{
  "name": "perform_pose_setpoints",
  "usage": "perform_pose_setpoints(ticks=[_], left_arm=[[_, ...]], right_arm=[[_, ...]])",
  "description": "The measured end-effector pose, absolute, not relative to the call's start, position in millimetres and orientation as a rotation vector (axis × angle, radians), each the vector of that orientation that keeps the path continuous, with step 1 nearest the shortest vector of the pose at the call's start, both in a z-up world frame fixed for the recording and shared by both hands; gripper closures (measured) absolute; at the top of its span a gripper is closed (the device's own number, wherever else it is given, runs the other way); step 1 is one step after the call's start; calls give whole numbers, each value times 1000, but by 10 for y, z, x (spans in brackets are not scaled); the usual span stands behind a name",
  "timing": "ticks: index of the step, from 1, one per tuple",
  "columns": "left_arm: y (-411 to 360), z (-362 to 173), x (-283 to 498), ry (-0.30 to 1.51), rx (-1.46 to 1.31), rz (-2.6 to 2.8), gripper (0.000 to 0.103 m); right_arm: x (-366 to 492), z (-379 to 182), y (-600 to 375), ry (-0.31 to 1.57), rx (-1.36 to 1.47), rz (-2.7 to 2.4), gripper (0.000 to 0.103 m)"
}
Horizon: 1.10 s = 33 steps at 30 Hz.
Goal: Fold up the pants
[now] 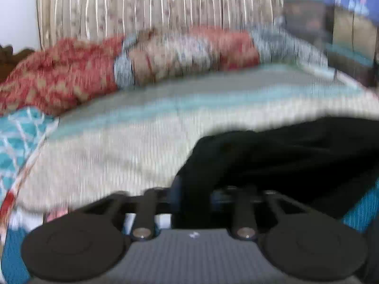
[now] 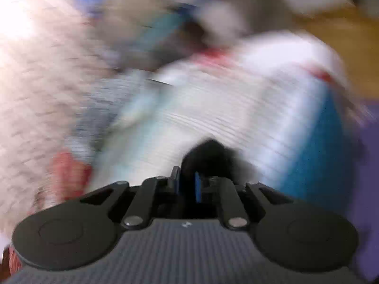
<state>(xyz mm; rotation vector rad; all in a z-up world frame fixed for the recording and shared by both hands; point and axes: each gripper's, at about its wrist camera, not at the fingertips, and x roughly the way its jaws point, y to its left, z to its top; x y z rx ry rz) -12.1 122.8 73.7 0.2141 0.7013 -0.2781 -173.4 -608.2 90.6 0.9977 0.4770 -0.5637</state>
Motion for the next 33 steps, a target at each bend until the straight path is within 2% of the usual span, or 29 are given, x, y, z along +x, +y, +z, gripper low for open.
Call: perform_pose_setpoints(ticks=[1, 2, 3, 4, 5, 7, 9, 11, 13, 17, 21, 22, 23, 24, 25, 26, 33], left_arm=[[1245, 666, -162, 735, 213, -285, 45], [1274, 618, -204, 764, 205, -295, 44], [1331, 601, -222, 796, 180, -301, 44], [1400, 615, -242, 819, 135, -296, 39], [1492, 651, -230, 838, 74, -288, 25], [1708, 729, -262, 838, -84, -235, 15], [1884, 772, -270, 841, -229, -198, 14], [1985, 756, -222, 876, -344, -167, 8], [1996, 694, -214, 910, -428, -158, 8], [1901, 492, -138, 962, -567, -176, 0], [1803, 175, 38, 1030, -699, -191, 1], [1776, 107, 83, 1046, -706, -170, 11], [1745, 43, 119, 1059, -710, -159, 26], [1721, -5, 157, 1074, -716, -144, 31], [1700, -27, 189, 1087, -710, -125, 39], [1681, -29, 209, 1095, -693, -113, 41], [1575, 38, 233, 1104, -616, -90, 42]], right_arm=[[-1860, 782, -6132, 480, 1055, -596, 43], [-2006, 686, -6169, 447, 1120, -629, 41], [-2134, 637, -6192, 387, 1185, -628, 41], [-2217, 624, -6205, 337, 1229, -626, 41], [-2268, 640, -6212, 293, 1252, -615, 41], [-2274, 702, -6204, 272, 1243, -585, 41], [-2254, 746, -6167, 286, 1240, -534, 41], [-2257, 746, -6079, 297, 1255, -460, 41], [-2203, 719, -5954, 336, 1259, -399, 41], [-2090, 635, -5834, 400, 1235, -318, 41], [-1878, 492, -5877, 459, 1255, -349, 40], [-1806, 453, -5903, 468, 1255, -356, 49], [-1736, 440, -5926, 475, 1257, -358, 64], [-1662, 451, -5952, 489, 1248, -361, 92], [-1580, 510, -5970, 497, 1218, -371, 92], [-1515, 620, -5957, 495, 1170, -372, 92], [-810, 1670, -6035, 322, 965, -187, 93]])
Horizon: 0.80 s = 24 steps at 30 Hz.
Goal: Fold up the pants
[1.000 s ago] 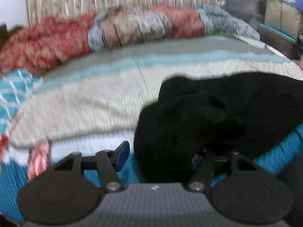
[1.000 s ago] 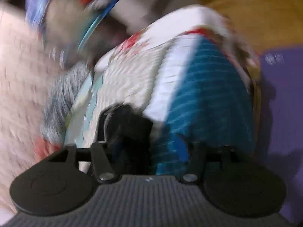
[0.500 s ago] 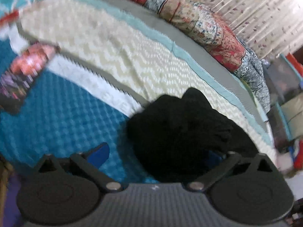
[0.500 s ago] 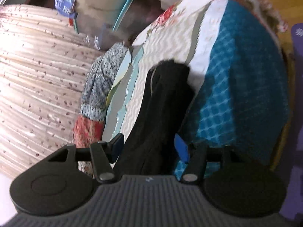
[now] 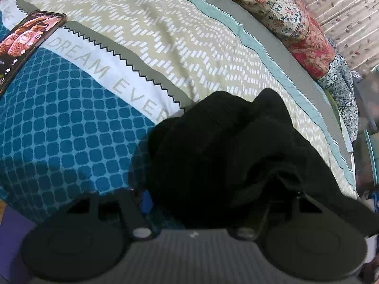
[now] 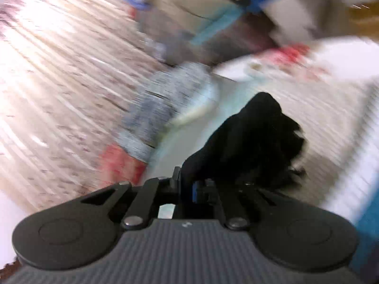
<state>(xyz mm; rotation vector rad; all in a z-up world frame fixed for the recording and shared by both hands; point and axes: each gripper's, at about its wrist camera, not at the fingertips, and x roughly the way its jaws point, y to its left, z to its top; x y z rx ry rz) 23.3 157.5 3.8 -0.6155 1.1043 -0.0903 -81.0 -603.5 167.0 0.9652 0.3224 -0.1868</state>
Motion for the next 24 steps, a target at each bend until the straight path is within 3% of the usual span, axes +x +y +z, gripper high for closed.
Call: perform_pose_setpoints(ticks=[3, 6, 9, 11, 12, 14, 16, 17, 24], left_arm=[[1548, 39, 228, 1098, -622, -97, 42], [1518, 52, 200, 1091, -602, -93, 42], [1502, 42, 190, 1090, -583, -98, 41], [1470, 41, 194, 1092, -548, -105, 39], [1450, 44, 194, 1092, -525, -113, 38], [1420, 63, 177, 1087, -490, -117, 34], [1406, 96, 136, 1074, -466, -121, 28], [1409, 116, 106, 1063, -459, -128, 25], [1765, 287, -263, 960, -546, -147, 8]], right_arm=[[-713, 1984, -6037, 223, 897, -76, 92], [-761, 1896, -6072, 186, 868, -25, 92], [-1002, 1264, -6312, 262, 930, -129, 92], [-1185, 613, -6527, 470, 1022, -374, 90], [-1308, 329, -6613, 556, 1095, -494, 100], [-1803, 39, -6705, 315, 1401, -421, 94], [-2083, 92, -6654, 237, 1455, -466, 63], [-2174, 171, -6612, 229, 1420, -475, 58], [-1913, 919, -5919, 406, 1009, -251, 57]])
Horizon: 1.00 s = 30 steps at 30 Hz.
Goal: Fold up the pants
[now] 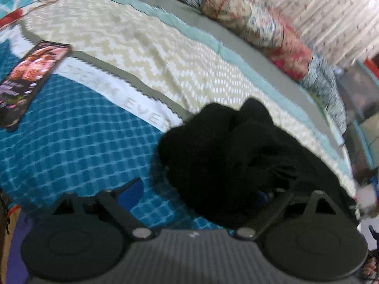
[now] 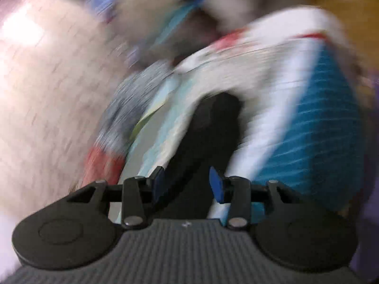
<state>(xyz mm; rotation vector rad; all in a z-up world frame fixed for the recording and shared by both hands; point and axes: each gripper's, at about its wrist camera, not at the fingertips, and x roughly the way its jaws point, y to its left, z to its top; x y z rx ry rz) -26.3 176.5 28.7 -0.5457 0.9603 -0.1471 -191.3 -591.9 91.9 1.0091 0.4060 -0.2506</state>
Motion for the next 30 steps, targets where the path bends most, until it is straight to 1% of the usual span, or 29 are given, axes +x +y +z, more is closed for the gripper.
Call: perform_pose_setpoints(ticks=[3, 4, 5, 6, 7, 9, 11, 13, 17, 20, 21, 22, 23, 24, 25, 26, 28, 29, 30], left_arm=[[1906, 235, -292, 951, -629, -157, 5], [1916, 205, -268, 952, -655, -160, 1], [1910, 178, -244, 951, -679, -162, 0], [1896, 160, -199, 949, -695, -170, 0], [1877, 166, -168, 944, -700, -175, 0], [1875, 211, -155, 919, -714, -203, 1], [1916, 285, -192, 883, -718, -223, 1], [2026, 349, -249, 856, -729, -221, 1], [2267, 432, -364, 802, -782, -187, 1], [2394, 426, -426, 784, -819, -173, 1], [2421, 406, -434, 789, -824, -173, 1], [2423, 397, -430, 795, -823, -175, 1], [2423, 379, -426, 800, -819, -181, 1], [2428, 352, -419, 806, -815, -189, 1], [2420, 330, -403, 809, -817, -196, 1], [2411, 312, -387, 809, -824, -205, 1], [2383, 260, -336, 814, -847, -227, 1], [2372, 238, -312, 816, -856, -239, 1], [2344, 216, -277, 818, -865, -254, 1]], right_arm=[[-1413, 1075, -5241, 534, 897, 21, 57], [-1256, 1113, -4976, 578, 849, 109, 57], [-1058, 1155, -4593, 625, 772, 223, 57], [-959, 1188, -4273, 651, 697, 310, 54], [-845, 1225, -3892, 671, 606, 400, 42], [-725, 1283, -3047, 713, 395, 583, 27], [-669, 1322, -2335, 713, 172, 754, 23], [-671, 1312, -1749, 693, -46, 884, 17], [-677, 1057, -861, 638, -424, 969, 15], [-516, 830, -526, 620, -603, 904, 16], [-499, 787, -509, 608, -631, 909, 28], [-560, 876, -556, 601, -637, 910, 54], [-461, 990, -579, 631, -579, 899, 66], [-340, 1192, -744, 695, -429, 883, 80], [-202, 1378, -966, 737, -239, 854, 82], [14, 1584, -1347, 732, -5, 786, 83], [233, 1876, -2175, 660, 410, 638, 85], [334, 1945, -2656, 601, 662, 567, 85], [362, 1962, -2974, 548, 820, 529, 85]])
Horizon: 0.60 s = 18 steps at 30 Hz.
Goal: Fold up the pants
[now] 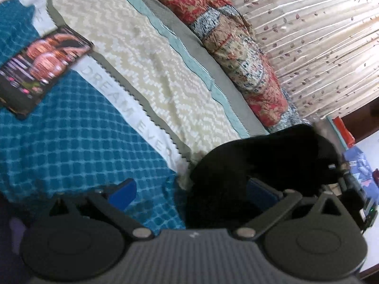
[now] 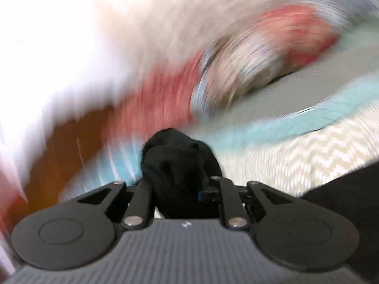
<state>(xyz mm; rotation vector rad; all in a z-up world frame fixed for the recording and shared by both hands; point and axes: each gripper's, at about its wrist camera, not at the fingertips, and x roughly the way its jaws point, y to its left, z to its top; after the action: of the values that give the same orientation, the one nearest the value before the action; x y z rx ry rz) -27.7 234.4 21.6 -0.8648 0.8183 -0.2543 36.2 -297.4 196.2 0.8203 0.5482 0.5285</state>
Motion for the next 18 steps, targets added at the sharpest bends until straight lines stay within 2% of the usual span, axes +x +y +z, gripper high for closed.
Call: perform_pose_setpoints(ticks=[3, 10, 12, 18], left_arm=[[2280, 189, -203, 813, -858, -282, 1], [2153, -15, 70, 875, -802, -287, 1], [2081, -38, 225, 887, -760, -295, 0], [1618, -103, 939, 950, -671, -410, 0]], right_arm=[[441, 1926, -3171, 538, 925, 546, 85], [158, 1448, -2558, 803, 728, 595, 84], [237, 1463, -2580, 785, 768, 594, 84], [486, 1981, -2875, 621, 760, 555, 84]])
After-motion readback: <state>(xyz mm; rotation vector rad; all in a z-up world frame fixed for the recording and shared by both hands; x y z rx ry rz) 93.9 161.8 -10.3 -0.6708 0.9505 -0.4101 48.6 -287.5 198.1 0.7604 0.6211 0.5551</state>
